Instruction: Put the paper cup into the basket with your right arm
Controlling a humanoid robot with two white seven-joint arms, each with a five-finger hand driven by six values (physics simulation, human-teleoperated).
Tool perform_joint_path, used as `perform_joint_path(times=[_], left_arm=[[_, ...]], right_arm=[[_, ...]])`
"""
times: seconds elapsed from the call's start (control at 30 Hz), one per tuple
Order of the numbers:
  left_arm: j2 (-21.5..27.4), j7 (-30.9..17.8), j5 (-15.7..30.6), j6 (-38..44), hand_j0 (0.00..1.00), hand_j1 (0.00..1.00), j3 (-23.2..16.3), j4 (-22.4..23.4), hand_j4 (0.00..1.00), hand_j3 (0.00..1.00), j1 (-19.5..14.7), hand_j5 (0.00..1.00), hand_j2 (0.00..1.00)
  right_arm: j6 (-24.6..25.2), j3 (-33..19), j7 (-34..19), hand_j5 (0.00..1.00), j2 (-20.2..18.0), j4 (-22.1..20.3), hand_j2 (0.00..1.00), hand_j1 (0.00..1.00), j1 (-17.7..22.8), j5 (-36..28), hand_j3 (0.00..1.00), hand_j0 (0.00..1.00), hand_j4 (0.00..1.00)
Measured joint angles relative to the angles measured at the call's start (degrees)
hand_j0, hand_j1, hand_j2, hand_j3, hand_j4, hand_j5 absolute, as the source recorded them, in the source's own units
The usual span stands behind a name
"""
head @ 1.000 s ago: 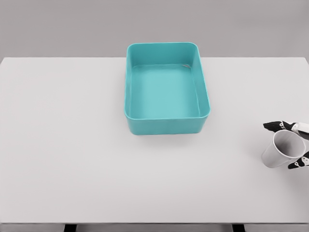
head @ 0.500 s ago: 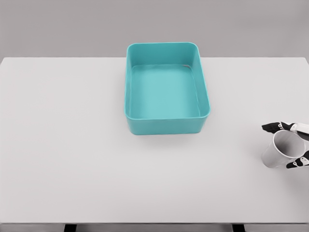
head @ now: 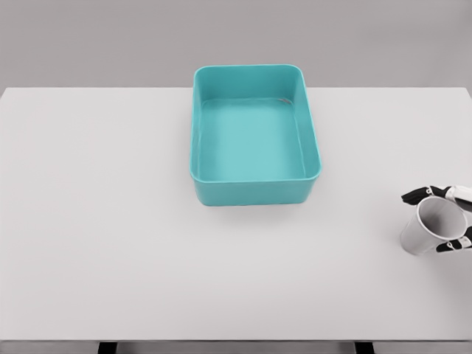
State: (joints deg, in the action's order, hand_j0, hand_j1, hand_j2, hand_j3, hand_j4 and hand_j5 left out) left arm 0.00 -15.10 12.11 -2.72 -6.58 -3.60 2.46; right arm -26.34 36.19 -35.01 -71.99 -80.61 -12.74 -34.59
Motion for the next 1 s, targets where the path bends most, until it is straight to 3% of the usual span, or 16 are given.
perform_joint_path(times=[0.4, 0.73, 1.0], left_arm=[[0.0, 0.0, 0.0, 0.0, 1.0, 1.0, 0.0, 0.0, 1.0, 1.0, 0.0, 1.0, 1.0], [0.0, 0.0, 0.0, 0.0, 1.0, 1.0, 0.0, 0.0, 1.0, 1.0, -0.1, 1.0, 1.0], [0.0, 0.0, 0.0, 0.0, 1.0, 1.0, 0.0, 0.0, 1.0, 1.0, 0.0, 1.0, 1.0]], right_arm=[[0.2, -5.5, 0.0, 0.77, 2.5, -0.2, 0.77, 0.77, -0.2, -0.4, 0.77, 0.77, 0.77], [0.9, -14.2, 0.0, 0.78, 8.3, 0.4, 0.78, 0.78, -1.1, -0.9, 0.78, 0.78, 0.78], [1.0, -15.6, 0.0, 0.71, 10.7, 0.7, 0.71, 0.71, -1.8, -0.8, 0.71, 0.71, 0.71]])
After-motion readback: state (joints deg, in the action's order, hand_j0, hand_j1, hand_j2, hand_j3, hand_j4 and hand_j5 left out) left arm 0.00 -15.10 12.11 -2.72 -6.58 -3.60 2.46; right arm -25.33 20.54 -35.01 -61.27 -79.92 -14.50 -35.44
